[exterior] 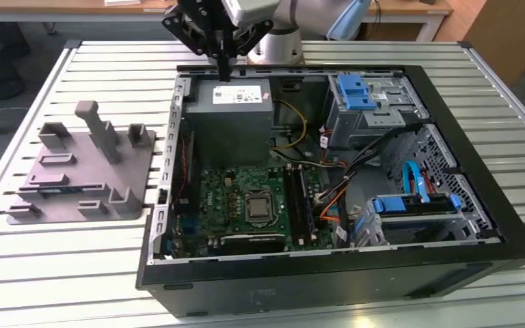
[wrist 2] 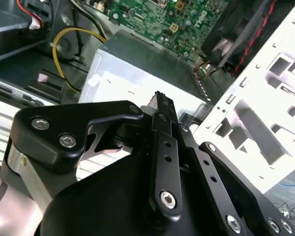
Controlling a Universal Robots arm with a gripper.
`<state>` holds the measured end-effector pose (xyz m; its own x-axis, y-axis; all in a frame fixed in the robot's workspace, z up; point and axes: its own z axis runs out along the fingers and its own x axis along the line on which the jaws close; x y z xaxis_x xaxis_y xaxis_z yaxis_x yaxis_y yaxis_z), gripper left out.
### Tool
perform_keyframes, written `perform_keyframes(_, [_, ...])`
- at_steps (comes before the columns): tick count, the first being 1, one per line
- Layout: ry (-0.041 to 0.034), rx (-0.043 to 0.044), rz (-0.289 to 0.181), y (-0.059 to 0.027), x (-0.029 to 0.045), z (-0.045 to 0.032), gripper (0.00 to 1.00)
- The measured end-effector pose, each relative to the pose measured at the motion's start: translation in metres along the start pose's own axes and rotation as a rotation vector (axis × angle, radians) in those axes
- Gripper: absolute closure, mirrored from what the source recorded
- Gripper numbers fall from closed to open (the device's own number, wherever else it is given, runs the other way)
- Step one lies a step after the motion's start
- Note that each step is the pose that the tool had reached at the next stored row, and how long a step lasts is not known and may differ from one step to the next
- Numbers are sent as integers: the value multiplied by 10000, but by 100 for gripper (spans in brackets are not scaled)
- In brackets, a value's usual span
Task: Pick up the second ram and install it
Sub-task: 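Reach for the second ram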
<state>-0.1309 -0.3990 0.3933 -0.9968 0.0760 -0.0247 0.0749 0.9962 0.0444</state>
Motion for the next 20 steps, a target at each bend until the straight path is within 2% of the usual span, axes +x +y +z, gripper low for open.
perform_keyframes(12, [-15,0,2,-40,538,-10,90])
perform_keyframes(20, [-15,0,2,-61,810,-8,90])
